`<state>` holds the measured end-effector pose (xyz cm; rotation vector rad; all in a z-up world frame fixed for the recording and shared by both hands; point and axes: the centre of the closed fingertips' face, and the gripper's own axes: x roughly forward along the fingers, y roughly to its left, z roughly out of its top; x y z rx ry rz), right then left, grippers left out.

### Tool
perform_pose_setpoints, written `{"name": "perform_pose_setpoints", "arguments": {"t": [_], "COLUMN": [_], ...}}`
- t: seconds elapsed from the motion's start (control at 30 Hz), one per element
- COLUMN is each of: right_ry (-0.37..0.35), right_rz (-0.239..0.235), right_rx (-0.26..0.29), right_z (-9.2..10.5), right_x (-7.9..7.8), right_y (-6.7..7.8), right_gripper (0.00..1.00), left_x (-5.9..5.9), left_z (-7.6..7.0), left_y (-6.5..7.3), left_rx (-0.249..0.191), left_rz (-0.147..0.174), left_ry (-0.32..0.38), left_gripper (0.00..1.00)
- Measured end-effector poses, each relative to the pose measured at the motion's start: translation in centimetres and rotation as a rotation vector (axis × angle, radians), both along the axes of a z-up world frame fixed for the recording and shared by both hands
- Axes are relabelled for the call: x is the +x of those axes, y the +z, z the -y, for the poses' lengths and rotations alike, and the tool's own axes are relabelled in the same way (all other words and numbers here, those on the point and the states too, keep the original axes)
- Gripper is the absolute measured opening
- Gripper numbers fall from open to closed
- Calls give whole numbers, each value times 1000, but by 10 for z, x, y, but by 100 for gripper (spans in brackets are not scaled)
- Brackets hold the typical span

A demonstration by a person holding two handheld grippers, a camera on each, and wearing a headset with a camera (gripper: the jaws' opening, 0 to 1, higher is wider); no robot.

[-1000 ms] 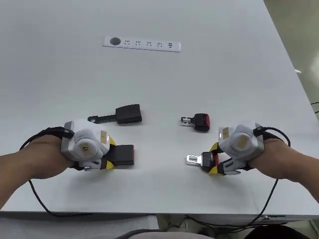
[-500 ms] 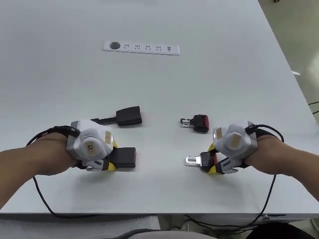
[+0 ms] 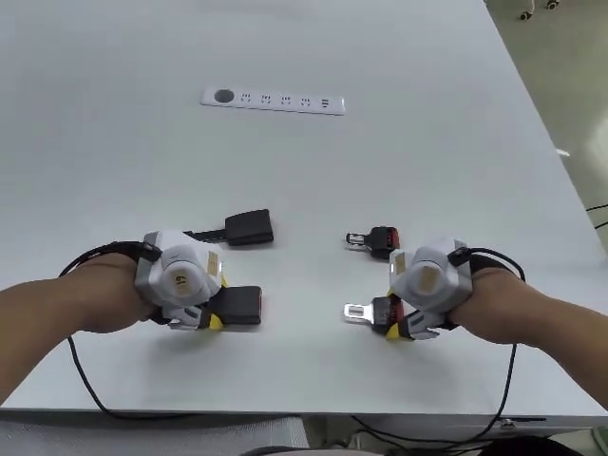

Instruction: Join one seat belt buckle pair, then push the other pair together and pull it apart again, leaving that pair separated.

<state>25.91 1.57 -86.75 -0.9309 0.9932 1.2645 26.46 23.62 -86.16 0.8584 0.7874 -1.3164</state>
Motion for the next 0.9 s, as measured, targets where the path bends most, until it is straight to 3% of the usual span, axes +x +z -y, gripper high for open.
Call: {"name": "perform_pose_setpoints", "arguments": {"t": [0.17, 0.47, 0.67, 0.9], "right_ry": [-6, -16, -35, -4], "right_rz": [24, 3, -4, 1], "right_rx": [44, 125, 161, 171], "right_z": [-28, -74, -93, -114], "right_x": [3, 0, 7, 6], "right_y": [2, 2, 2, 2], "right_gripper": [35, 35, 35, 35], "left_x": [0, 0, 0, 0], "left_z": [0, -1, -1, -1], "left_y": [0, -1, -1, -1], "left_rx": [0, 0, 2, 11], "left_rz": [-3, -1, -6, -12], "left_ry": [0, -6, -4, -15], "left_gripper": [31, 31, 31, 31]}}
